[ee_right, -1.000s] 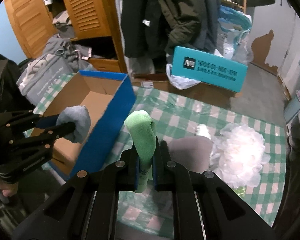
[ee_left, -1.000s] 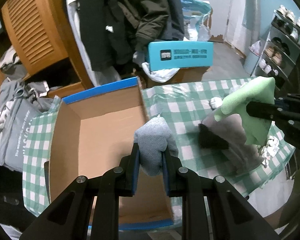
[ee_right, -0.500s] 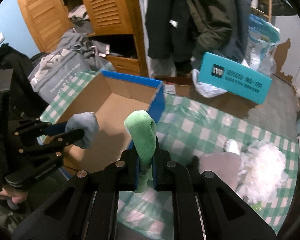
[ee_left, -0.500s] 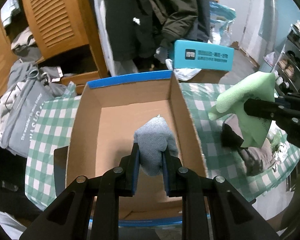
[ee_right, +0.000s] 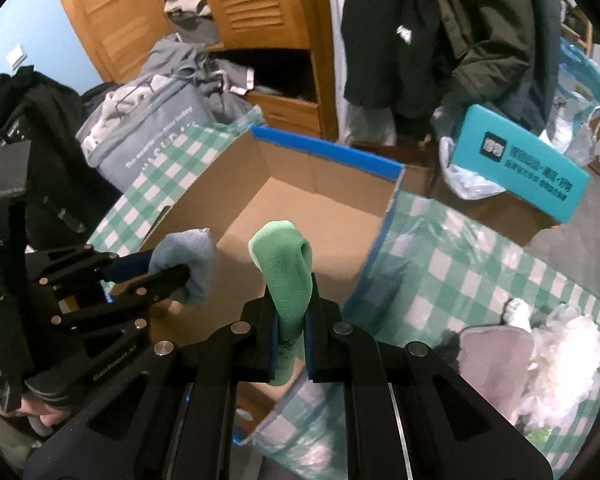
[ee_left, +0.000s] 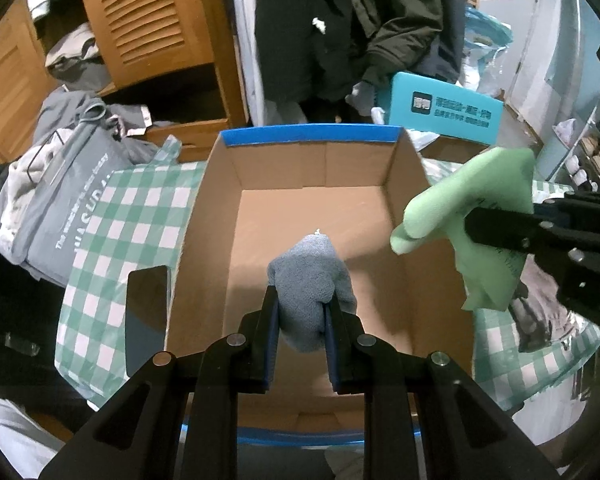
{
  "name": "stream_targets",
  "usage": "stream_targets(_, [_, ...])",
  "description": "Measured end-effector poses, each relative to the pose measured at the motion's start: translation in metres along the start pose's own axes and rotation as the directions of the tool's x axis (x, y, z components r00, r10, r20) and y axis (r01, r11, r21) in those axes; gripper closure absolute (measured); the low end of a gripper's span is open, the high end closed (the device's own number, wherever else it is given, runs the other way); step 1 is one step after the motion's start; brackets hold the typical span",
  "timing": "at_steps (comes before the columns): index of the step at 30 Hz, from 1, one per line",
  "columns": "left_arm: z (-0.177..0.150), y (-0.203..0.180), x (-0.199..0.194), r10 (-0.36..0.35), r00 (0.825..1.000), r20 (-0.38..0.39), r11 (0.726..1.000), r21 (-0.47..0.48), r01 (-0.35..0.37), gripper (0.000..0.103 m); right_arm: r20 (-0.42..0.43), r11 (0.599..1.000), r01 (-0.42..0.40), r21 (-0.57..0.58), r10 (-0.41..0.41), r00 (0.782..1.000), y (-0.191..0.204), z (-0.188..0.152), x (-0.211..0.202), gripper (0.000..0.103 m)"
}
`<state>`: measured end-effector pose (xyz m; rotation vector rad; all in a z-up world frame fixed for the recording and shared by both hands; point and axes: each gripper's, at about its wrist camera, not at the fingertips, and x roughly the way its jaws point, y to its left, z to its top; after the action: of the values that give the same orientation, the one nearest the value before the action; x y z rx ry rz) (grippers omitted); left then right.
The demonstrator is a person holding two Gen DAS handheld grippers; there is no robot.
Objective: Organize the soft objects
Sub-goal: 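Carry the gray sock in the left gripper over the box while the right carries the green sock, then open the left gripper dropping the gray sock while the right drops the green sock into the box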
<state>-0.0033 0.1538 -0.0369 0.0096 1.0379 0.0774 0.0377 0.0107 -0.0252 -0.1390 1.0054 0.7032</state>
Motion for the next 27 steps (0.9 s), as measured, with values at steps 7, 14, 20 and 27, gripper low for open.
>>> stream_targets(7, [-0.004, 0.012, 0.012, 0.012, 0.999, -0.045, 0.999, -0.033, -0.014, 0.083, -0.050, 1.000, -0.030, 0.001, 0.030, 0.998, 0.010, 0.003, 0.021, 0.094])
stream_targets(14, [-0.006, 0.016, 0.016, 0.033, 0.997, -0.064, 0.998, -0.043, -0.036, 0.075, -0.097, 1.000, -0.027, -0.009, 0.026, 0.995, 0.015, 0.001, 0.035, 0.089])
stream_targets(20, [-0.004, 0.015, 0.013, 0.068, 0.997, -0.047, 0.997, -0.030, -0.070, 0.055, -0.078, 1.000, -0.006, 0.005, 0.007, 0.997, 0.009, 0.000, 0.029, 0.049])
stream_targets(27, [-0.001, 0.008, 0.009, 0.065, 0.997, -0.031, 0.998, -0.020, -0.066, 0.042, -0.057, 0.999, 0.015, 0.050, -0.012, 0.998, -0.007, -0.001, 0.017, 0.042])
